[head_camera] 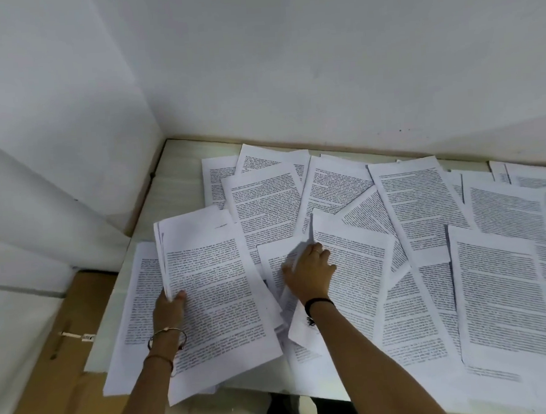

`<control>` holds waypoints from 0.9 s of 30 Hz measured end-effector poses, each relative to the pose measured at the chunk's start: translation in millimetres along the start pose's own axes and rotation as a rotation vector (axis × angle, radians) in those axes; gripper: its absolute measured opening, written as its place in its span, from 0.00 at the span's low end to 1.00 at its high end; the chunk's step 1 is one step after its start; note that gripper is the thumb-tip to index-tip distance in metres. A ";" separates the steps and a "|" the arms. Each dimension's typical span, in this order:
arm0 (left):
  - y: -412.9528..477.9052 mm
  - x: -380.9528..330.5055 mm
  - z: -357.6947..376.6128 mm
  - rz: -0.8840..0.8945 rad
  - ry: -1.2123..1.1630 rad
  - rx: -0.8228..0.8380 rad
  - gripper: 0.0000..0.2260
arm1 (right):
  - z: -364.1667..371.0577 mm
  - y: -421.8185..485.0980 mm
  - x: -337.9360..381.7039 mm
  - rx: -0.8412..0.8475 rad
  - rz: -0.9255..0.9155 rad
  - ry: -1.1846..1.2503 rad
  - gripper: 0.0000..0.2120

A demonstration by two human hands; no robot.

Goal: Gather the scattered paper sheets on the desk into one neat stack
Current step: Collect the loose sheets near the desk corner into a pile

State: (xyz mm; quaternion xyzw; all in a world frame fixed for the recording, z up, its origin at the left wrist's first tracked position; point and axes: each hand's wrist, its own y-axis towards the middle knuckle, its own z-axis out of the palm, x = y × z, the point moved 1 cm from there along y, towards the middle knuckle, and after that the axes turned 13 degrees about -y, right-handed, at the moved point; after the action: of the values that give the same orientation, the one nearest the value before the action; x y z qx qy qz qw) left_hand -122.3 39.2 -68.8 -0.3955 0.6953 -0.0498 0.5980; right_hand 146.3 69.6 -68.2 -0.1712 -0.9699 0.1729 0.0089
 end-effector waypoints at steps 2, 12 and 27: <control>-1.0 2.4 -5.0 -0.004 0.003 0.008 0.17 | 0.6 3.2 4.3 0.005 0.013 -0.075 0.37; -16.1 1.5 4.2 -0.088 -0.052 0.161 0.16 | -22.8 12.8 -11.6 -0.093 -0.087 0.317 0.24; -44.2 -7.6 45.6 -0.153 -0.362 0.398 0.51 | 7.9 -13.3 17.7 -0.176 -0.313 0.484 0.24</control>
State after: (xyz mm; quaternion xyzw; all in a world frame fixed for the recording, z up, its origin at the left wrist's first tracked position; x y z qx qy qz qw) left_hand -61.1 32.1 -51.6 -0.3243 0.5220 -0.1588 0.7727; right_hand 124.7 61.1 -71.9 -0.0558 -0.9655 0.0389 0.2515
